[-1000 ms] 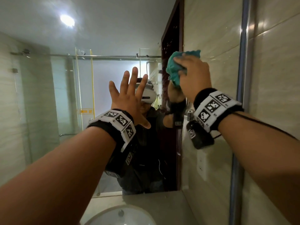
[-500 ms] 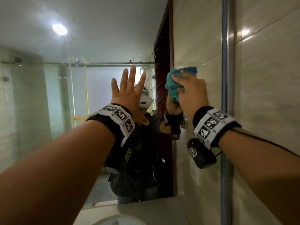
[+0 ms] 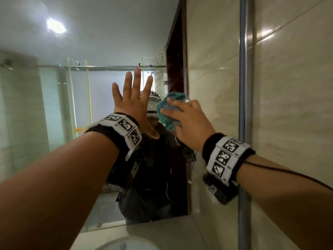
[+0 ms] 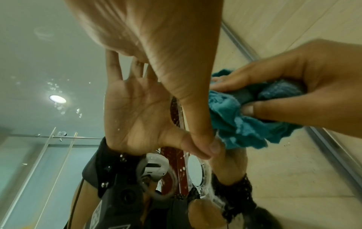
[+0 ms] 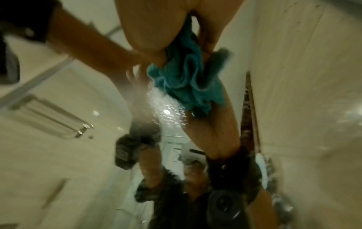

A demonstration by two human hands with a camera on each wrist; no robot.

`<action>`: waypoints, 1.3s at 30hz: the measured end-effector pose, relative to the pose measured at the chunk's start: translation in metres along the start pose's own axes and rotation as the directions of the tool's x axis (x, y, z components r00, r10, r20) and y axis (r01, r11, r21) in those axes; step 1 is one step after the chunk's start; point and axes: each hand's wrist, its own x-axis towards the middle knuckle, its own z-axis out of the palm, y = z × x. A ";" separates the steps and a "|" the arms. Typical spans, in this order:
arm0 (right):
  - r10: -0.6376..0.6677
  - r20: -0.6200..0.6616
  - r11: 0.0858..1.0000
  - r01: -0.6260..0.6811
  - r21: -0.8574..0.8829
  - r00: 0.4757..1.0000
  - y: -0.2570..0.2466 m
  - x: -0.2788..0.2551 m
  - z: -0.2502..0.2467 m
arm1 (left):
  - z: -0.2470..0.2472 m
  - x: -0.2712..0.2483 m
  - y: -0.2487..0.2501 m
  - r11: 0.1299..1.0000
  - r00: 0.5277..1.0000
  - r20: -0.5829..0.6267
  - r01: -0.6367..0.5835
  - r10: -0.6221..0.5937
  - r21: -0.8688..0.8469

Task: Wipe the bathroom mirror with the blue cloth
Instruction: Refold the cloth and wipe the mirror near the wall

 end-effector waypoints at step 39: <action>0.285 -0.052 0.958 -0.286 0.002 0.957 0.016 -0.077 0.015 | -0.003 -0.004 0.002 1.000 0.999 0.033 -0.002 0.002 -0.003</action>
